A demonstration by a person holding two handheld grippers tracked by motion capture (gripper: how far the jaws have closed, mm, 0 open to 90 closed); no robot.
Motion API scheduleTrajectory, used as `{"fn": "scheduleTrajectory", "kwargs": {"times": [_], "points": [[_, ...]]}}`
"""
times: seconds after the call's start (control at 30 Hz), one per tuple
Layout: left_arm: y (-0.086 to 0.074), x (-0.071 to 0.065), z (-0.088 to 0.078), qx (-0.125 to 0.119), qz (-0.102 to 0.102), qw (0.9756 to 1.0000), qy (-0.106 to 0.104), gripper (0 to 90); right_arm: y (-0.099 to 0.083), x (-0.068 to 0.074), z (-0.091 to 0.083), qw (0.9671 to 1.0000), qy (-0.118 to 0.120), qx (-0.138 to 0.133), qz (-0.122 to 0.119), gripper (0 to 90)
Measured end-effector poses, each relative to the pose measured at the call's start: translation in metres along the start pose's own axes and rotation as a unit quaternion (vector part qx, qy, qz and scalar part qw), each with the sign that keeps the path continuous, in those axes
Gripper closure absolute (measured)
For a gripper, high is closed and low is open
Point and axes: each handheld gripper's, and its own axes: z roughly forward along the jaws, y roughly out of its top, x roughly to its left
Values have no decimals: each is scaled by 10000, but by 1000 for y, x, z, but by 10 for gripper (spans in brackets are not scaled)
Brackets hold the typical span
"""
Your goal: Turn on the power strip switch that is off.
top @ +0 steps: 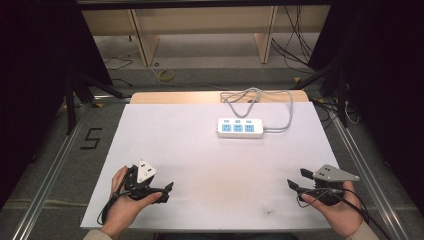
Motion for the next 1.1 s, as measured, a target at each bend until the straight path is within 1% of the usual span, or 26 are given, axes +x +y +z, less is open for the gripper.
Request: {"fn": "scheduleTrajectory", "kwargs": {"times": [0.23,0.37,0.47,0.6,0.8,0.83,0.87,0.97,1.03,1.1], "points": [[2,1,3,-16,-56,10000,-4,41,-1,-2,2,10000,25,-9,56,384],[5,0,6,-30,-31,10000,-47,43,-2,-3,3,10000,52,-6,53,383],[6,-1,8,-2,31,10000,-79,43,-2,-3,3,10000,60,-25,50,383],[5,0,6,-24,-4,10000,-61,43,-2,-3,3,10000,51,-21,47,383],[3,-1,5,-41,9,10000,-62,45,0,-2,1,10000,23,-58,1,389],[3,-1,4,-41,26,10000,-57,45,0,-2,1,10000,19,-66,-32,397],[3,-1,4,-35,42,10000,-57,46,1,-1,1,10000,19,-75,-13,406],[2,0,3,-37,33,10000,-54,47,3,0,0,10000,5,-55,-44,464],[2,0,3,-59,14,10000,-47,48,4,1,0,10000,-19,-37,-78,527],[1,0,3,-58,15,10000,-51,49,5,2,0,9999,-5,55,-147,596]]}}
